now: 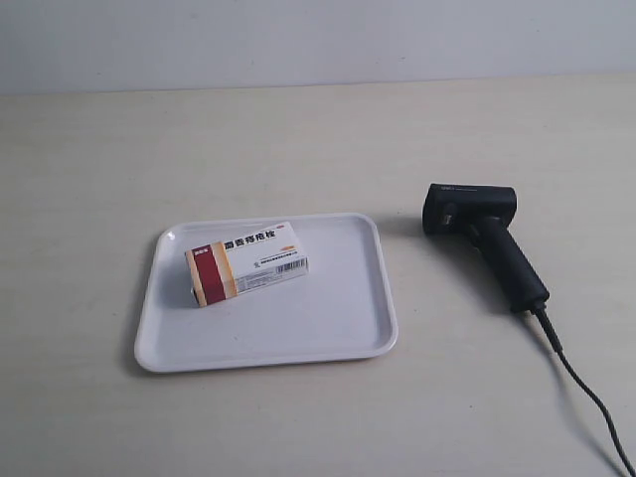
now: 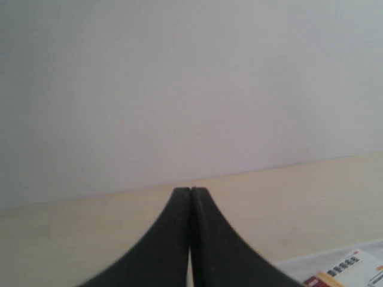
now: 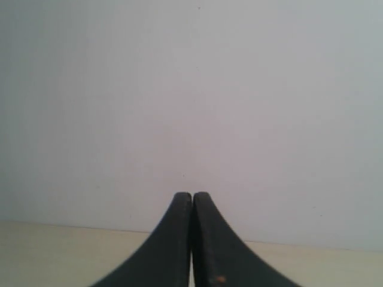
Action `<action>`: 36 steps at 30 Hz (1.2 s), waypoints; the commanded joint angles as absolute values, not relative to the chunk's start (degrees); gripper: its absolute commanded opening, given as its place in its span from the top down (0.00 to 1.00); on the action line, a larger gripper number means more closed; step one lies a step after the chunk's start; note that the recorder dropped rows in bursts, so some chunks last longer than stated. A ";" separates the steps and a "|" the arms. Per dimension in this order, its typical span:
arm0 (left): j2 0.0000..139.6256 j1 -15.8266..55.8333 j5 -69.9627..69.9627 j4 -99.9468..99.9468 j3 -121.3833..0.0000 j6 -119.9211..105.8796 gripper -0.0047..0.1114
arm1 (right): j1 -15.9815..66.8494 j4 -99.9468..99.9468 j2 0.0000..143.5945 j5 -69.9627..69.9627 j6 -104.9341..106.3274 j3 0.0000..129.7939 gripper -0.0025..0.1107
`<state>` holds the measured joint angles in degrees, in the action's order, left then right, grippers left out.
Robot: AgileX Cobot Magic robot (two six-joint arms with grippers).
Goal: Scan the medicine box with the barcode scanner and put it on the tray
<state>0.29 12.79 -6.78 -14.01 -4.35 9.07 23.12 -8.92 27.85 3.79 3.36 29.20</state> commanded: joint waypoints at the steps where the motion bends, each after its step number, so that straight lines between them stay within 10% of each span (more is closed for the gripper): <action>1: 0.00 4.51 -2.97 -7.02 0.00 9.51 0.95 | 23.34 -8.35 27.58 3.78 3.47 28.94 0.97; 36: 0.00 -2.74 -11.52 -2.33 0.00 3.28 0.95 | 23.34 -8.35 27.58 3.78 3.47 28.94 0.97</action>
<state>0.29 -2.64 -11.12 -2.81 -0.20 3.41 23.12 -8.92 27.85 3.79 3.36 29.20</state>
